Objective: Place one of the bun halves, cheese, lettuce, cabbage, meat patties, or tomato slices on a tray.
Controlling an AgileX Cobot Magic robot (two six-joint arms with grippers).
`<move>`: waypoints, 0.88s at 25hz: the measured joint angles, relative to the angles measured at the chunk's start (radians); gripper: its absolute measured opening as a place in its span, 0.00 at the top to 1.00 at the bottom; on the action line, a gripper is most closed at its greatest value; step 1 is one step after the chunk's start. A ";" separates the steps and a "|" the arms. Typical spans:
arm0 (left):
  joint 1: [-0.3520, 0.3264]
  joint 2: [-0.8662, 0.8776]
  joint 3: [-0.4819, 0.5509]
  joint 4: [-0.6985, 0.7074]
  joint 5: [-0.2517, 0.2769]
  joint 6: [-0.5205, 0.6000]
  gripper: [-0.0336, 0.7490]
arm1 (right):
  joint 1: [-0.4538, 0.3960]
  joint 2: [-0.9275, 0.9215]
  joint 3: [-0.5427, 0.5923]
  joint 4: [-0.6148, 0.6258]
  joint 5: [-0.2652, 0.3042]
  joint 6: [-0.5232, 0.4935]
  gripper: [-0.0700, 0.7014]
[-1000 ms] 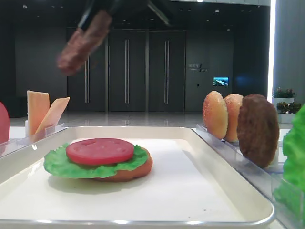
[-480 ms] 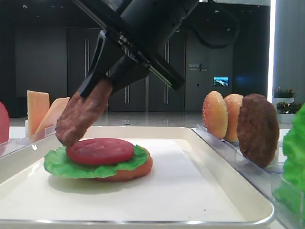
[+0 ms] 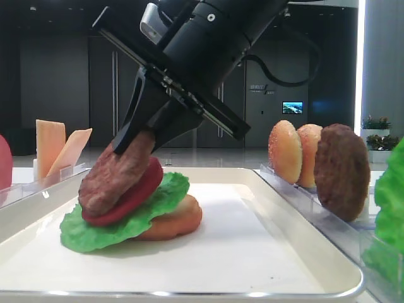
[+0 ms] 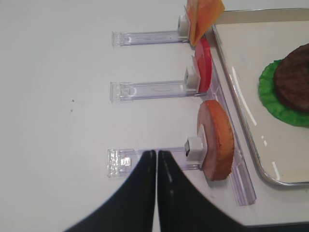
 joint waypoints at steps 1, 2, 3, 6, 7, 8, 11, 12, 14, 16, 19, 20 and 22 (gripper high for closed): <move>0.000 0.000 0.000 0.000 0.000 0.000 0.97 | 0.000 0.000 0.000 0.000 0.000 0.000 0.77; 0.000 0.000 0.000 0.000 0.000 0.000 0.97 | -0.001 0.000 0.000 0.000 0.001 0.000 0.77; 0.000 0.000 0.000 0.000 0.000 0.000 0.97 | -0.003 0.000 0.000 0.000 0.001 0.000 0.77; 0.000 0.000 0.000 0.000 0.000 0.000 0.97 | -0.016 0.000 0.000 -0.005 0.009 0.000 0.65; 0.000 0.000 0.000 0.000 0.000 0.000 0.97 | -0.022 0.000 0.000 -0.012 0.014 0.000 0.59; 0.000 0.000 0.000 0.000 0.000 0.000 0.97 | -0.028 -0.001 -0.002 -0.024 0.023 0.000 0.53; 0.000 0.000 0.000 0.000 0.000 0.000 0.97 | -0.039 -0.020 -0.027 -0.118 0.066 0.021 0.40; 0.000 0.000 0.000 0.000 0.000 0.000 0.97 | -0.039 -0.030 -0.043 -0.158 0.079 0.050 0.38; 0.000 0.000 0.000 0.000 0.000 0.000 0.97 | -0.039 -0.060 -0.081 -0.267 0.099 0.126 0.36; 0.000 0.000 0.000 0.000 0.000 0.000 0.97 | -0.039 -0.090 -0.136 -0.383 0.132 0.208 0.36; 0.000 0.000 0.000 0.000 0.000 0.000 0.97 | -0.039 -0.118 -0.246 -0.565 0.231 0.339 0.36; 0.000 0.000 0.000 0.000 0.000 0.000 0.97 | -0.039 -0.121 -0.279 -0.619 0.275 0.380 0.36; 0.000 0.000 0.000 0.000 0.000 0.000 0.97 | -0.039 -0.124 -0.336 -0.722 0.348 0.443 0.36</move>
